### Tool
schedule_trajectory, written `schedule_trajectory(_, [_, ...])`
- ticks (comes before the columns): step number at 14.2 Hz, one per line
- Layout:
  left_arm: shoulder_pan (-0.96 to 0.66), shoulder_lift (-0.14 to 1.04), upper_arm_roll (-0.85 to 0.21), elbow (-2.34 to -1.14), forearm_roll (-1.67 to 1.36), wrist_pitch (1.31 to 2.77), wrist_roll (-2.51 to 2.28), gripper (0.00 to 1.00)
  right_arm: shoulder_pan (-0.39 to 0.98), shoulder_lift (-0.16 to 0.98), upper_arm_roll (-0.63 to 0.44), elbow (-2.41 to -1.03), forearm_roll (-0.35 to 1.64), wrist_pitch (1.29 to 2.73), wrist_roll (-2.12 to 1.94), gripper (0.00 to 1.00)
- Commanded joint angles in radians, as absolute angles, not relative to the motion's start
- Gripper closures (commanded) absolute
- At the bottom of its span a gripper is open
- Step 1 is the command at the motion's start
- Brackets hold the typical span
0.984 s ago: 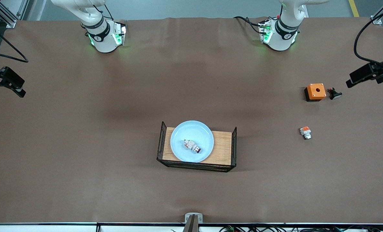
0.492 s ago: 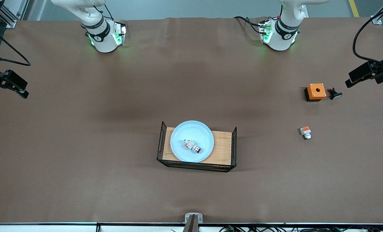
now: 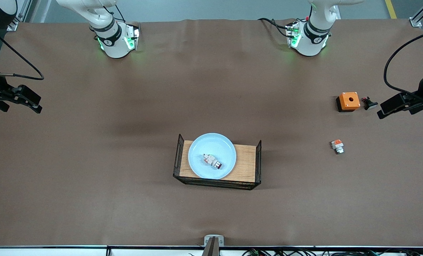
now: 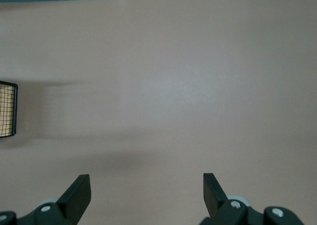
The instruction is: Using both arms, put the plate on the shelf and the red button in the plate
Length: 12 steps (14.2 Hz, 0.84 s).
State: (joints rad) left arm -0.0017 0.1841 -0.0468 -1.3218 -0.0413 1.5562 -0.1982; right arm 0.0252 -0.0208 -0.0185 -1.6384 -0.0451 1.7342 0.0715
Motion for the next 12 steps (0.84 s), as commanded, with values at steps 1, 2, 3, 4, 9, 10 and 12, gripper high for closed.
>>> schedule_trajectory(1, [0.0,0.21,-0.046,-1.318,-0.049,1.575,-0.207,0.0,0.043,-0.038,-0.014,-1.649,-0.032,1.652,0.097,0.0])
schedule_trajectory(2, [0.005,0.218,-0.046,-1.316,-0.048,1.594,-0.207,0.0,0.054,-0.038,-0.015,-1.648,-0.032,1.634,0.1,0.0])
schedule_trajectory(3, [0.008,0.222,-0.046,-1.316,-0.051,1.606,-0.206,0.0,0.055,-0.04,-0.014,-1.644,-0.032,1.626,0.101,0.0])
schedule_trajectory(4, [0.005,0.222,-0.045,-1.315,-0.049,1.609,-0.206,0.0,0.055,-0.04,-0.014,-1.643,-0.032,1.625,0.101,0.0])
schedule_trajectory(9, [-0.002,0.224,-0.044,-1.315,-0.049,1.612,-0.207,0.0,0.057,-0.048,-0.012,-1.638,-0.032,1.617,0.103,0.0])
schedule_trajectory(10, [-0.003,0.224,-0.044,-1.315,-0.049,1.612,-0.207,0.0,0.057,-0.051,-0.012,-1.637,-0.032,1.618,0.101,0.0])
schedule_trajectory(12, [-0.003,0.224,-0.044,-1.315,-0.049,1.612,-0.207,0.0,0.057,-0.054,-0.014,-1.628,-0.032,1.618,0.101,0.0])
